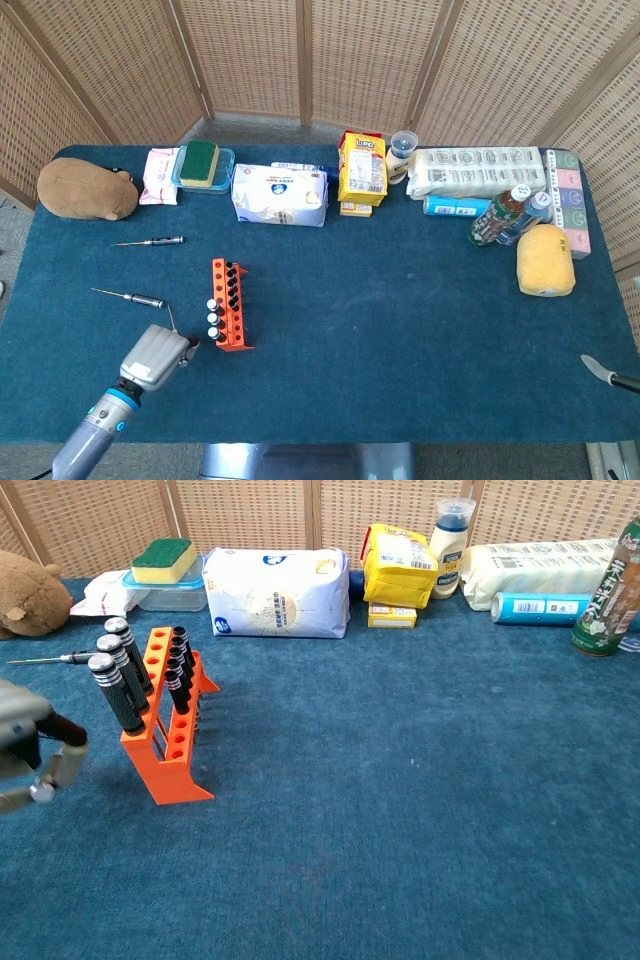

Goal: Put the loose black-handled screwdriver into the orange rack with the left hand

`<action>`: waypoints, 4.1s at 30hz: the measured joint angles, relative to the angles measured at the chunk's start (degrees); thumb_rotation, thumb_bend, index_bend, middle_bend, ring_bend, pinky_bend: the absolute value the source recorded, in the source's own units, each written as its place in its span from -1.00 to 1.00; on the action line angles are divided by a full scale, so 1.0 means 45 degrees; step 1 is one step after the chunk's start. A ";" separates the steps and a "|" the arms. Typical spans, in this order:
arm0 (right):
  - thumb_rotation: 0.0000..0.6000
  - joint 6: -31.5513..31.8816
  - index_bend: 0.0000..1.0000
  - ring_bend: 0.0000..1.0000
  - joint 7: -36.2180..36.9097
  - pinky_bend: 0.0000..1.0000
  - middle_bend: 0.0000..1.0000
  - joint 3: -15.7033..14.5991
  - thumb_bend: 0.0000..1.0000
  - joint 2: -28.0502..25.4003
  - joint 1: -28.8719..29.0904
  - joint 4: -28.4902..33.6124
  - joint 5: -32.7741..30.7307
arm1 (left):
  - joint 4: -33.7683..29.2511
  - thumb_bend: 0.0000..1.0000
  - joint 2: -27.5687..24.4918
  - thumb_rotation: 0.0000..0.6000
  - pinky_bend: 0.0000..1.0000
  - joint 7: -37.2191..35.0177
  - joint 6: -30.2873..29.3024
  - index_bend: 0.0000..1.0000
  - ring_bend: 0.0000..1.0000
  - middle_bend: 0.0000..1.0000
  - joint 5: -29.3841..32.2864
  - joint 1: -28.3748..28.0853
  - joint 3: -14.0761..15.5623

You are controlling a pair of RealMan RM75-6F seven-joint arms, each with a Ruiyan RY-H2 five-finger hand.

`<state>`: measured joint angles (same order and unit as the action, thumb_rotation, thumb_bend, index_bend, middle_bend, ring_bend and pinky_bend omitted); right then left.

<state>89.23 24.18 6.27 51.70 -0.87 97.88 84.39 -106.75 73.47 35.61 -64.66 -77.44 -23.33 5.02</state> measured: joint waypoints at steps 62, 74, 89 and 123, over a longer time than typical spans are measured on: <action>0.82 -0.0476 -0.98 -0.98 -0.0656 -1.00 -0.95 -0.0007 -1.00 0.0111 0.0173 0.0139 -0.0322 | -0.5021 -0.27 -0.8649 1.00 0.86 -0.6591 0.3245 0.15 0.96 1.00 0.5548 -0.3453 -0.3837; 0.81 -0.0527 -0.98 -0.97 -0.0642 -1.00 -0.95 -0.0016 -1.00 0.0095 0.0192 0.0159 -0.0338 | -0.5198 -0.27 -0.8425 1.00 0.86 -0.5667 0.3240 0.15 0.96 1.00 0.6367 -0.3936 -0.3702; 0.81 -0.0362 -0.98 -0.98 -0.0449 -1.00 -0.94 0.0023 -1.00 0.0064 0.0119 0.0107 -0.0318 | -0.5519 -0.27 -0.8201 1.00 0.86 -0.4899 0.2890 0.15 0.96 1.00 0.6931 -0.4289 -0.3544; 0.83 -0.0318 -0.98 -0.98 -0.0093 -1.00 -0.95 0.0062 -1.00 -0.0029 0.0056 0.0021 -0.0358 | -0.5800 -0.27 -0.7584 1.00 0.86 -0.3698 0.2145 0.15 0.96 1.00 0.7796 -0.4878 -0.3291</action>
<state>87.80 23.77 6.55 51.57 -0.62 97.97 82.78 -132.85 39.34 18.97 -55.01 -42.36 -45.28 -9.79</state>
